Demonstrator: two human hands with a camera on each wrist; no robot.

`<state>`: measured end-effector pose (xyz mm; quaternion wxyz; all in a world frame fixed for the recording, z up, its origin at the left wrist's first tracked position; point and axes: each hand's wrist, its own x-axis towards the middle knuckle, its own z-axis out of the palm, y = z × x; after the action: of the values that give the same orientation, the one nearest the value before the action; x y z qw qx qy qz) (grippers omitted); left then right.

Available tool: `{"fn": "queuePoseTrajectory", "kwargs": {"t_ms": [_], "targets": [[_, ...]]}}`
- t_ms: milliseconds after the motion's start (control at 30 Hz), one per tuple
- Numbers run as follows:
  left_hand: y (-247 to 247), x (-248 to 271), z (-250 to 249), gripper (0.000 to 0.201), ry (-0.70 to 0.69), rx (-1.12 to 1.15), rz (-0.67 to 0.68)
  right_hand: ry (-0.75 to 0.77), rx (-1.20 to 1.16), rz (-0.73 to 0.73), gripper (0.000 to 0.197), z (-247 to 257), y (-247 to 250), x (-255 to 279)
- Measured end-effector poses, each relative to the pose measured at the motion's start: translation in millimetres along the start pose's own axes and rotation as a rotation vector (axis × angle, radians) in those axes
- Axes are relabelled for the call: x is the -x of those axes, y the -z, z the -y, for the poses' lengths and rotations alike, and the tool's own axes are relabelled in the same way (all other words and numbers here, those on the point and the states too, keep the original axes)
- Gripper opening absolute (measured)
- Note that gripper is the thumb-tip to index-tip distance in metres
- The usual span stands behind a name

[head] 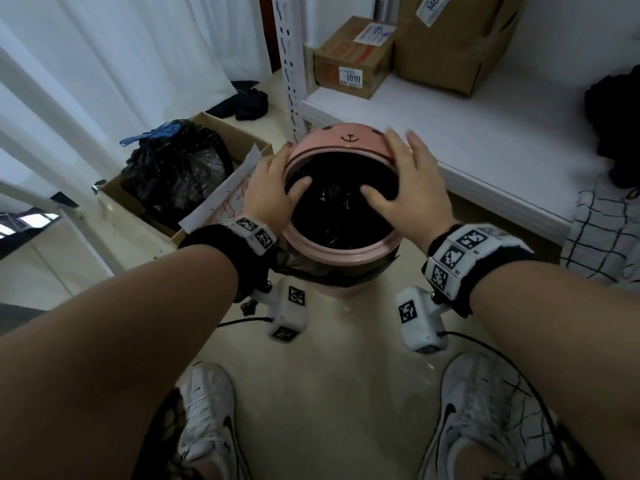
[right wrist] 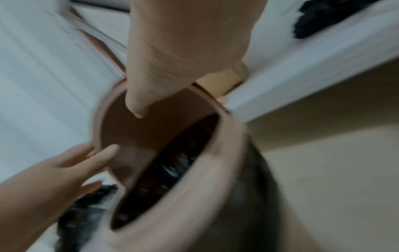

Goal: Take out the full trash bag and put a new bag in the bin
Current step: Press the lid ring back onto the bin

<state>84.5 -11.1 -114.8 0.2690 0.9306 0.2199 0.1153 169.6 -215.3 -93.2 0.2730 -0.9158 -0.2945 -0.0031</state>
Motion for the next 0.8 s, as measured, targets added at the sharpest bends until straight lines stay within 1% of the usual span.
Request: {"fn": "queuePoseTrajectory", "kwargs": {"t_ms": [67, 100, 167, 200, 300, 367, 467, 533, 633, 700, 733, 767, 800], "targets": [[14, -7, -20, 0.058, -0.161, -0.037, -0.009, 0.128, 0.079, 0.019, 0.076, 14, 5, -20], [20, -10, -29, 0.056, -0.216, -0.070, 0.010, 0.137, 0.093, 0.069, 0.074, 17, 6, -29], [26, -14, -39, 0.051, -0.265, -0.117, 0.046, 0.074, 0.071, 0.182, 0.071, 19, 3, -42], [27, -15, -41, 0.050, -0.273, -0.149, 0.056, 0.048, 0.061, 0.209, 0.067, 18, 2, -45], [30, -14, -44, 0.053, -0.270, -0.266, 0.084, 0.077, 0.075, 0.211, 0.062, 18, 1, -45], [32, -15, -47, 0.054, -0.275, -0.278, 0.100, 0.082, 0.082, 0.218, 0.061, 17, 2, -44], [36, -15, -50, 0.054, -0.261, -0.274, 0.146, 0.064, 0.112, 0.260, 0.065, 21, 8, -41], [41, -15, -50, 0.055, -0.245, -0.267, 0.200, 0.043, 0.126, 0.329, 0.073, 26, 15, -41], [54, -11, -53, 0.061, -0.155, -0.222, 0.320, 0.007, 0.186, 0.434, 0.079, 32, 24, -44], [61, -5, -57, 0.055, -0.109, -0.128, 0.336, 0.025, 0.178, 0.422, 0.080, 40, 30, -41], [64, 1, -57, 0.051, -0.104, -0.071, 0.302, 0.054, 0.132, 0.384, 0.073, 46, 31, -36], [66, 7, -55, 0.048, -0.092, -0.005, 0.247, 0.087, 0.088, 0.326, 0.058, 51, 32, -31], [67, 14, -51, 0.043, -0.068, 0.059, 0.183, 0.115, 0.053, 0.244, 0.048, 54, 33, -28]]}}
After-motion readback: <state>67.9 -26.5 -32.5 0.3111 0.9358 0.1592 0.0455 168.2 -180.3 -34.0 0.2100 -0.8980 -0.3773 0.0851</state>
